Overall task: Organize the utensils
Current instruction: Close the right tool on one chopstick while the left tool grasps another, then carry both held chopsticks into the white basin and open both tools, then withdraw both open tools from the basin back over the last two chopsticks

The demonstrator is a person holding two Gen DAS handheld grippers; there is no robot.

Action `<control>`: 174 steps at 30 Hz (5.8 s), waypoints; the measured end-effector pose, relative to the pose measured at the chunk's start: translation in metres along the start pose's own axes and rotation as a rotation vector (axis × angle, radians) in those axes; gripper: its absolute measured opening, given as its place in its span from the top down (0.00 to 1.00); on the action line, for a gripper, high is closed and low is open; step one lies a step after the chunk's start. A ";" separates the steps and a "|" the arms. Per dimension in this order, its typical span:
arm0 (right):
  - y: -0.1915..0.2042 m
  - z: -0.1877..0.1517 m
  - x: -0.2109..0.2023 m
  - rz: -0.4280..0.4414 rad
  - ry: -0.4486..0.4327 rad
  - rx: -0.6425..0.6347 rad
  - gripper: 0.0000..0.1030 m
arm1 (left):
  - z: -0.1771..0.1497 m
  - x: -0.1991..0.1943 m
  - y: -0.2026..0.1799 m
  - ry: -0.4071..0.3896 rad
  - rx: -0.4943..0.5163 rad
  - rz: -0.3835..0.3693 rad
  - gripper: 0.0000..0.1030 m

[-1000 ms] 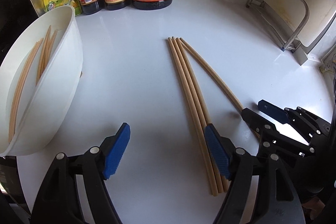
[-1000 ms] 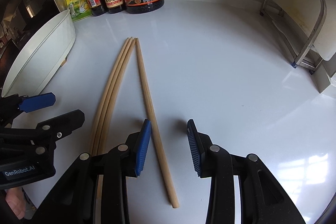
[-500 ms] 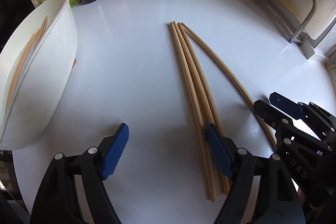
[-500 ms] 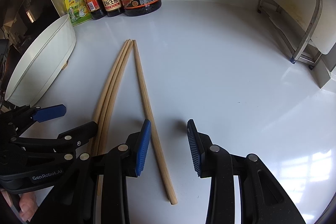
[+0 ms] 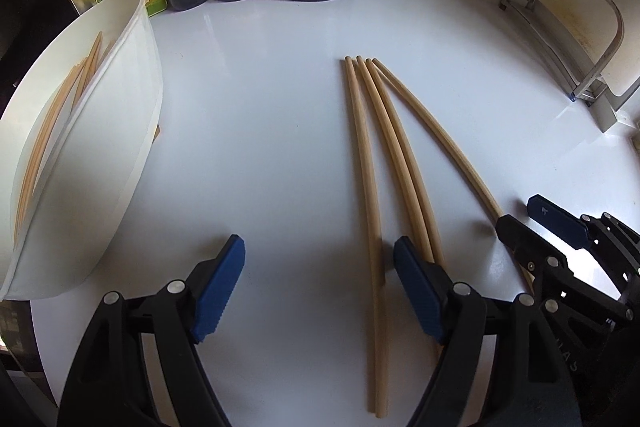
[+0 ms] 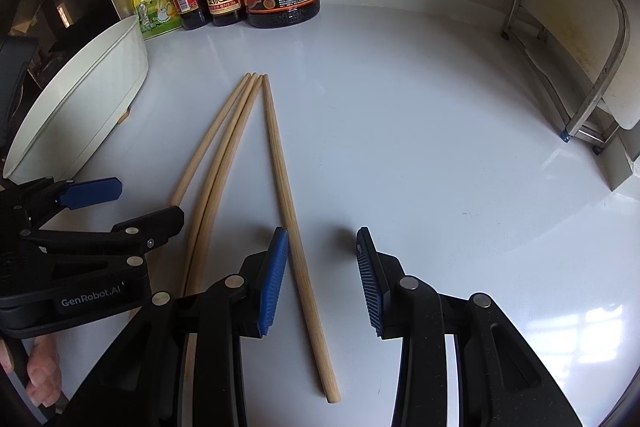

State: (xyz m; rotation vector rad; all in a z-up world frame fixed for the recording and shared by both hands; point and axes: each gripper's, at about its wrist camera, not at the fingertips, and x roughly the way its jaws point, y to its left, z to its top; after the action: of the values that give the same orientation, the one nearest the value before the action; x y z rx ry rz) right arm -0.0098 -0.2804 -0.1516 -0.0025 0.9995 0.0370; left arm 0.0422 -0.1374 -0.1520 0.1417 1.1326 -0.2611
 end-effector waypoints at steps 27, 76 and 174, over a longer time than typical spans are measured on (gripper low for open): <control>0.014 0.009 0.008 0.005 -0.007 0.010 0.94 | 0.007 -0.006 0.003 -0.016 0.047 -0.056 0.93; 0.188 0.125 -0.078 0.166 -0.212 0.043 0.94 | 0.063 -0.139 0.198 -0.240 0.042 -0.112 0.93; 0.085 0.046 -0.073 0.084 -0.092 0.234 0.71 | 0.024 -0.119 0.130 -0.147 0.034 -0.143 0.40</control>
State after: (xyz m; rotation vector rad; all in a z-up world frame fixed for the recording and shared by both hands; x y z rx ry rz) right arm -0.0135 -0.1969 -0.0642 0.2537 0.9068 -0.0035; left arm 0.0519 -0.0021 -0.0370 0.0707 0.9937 -0.4114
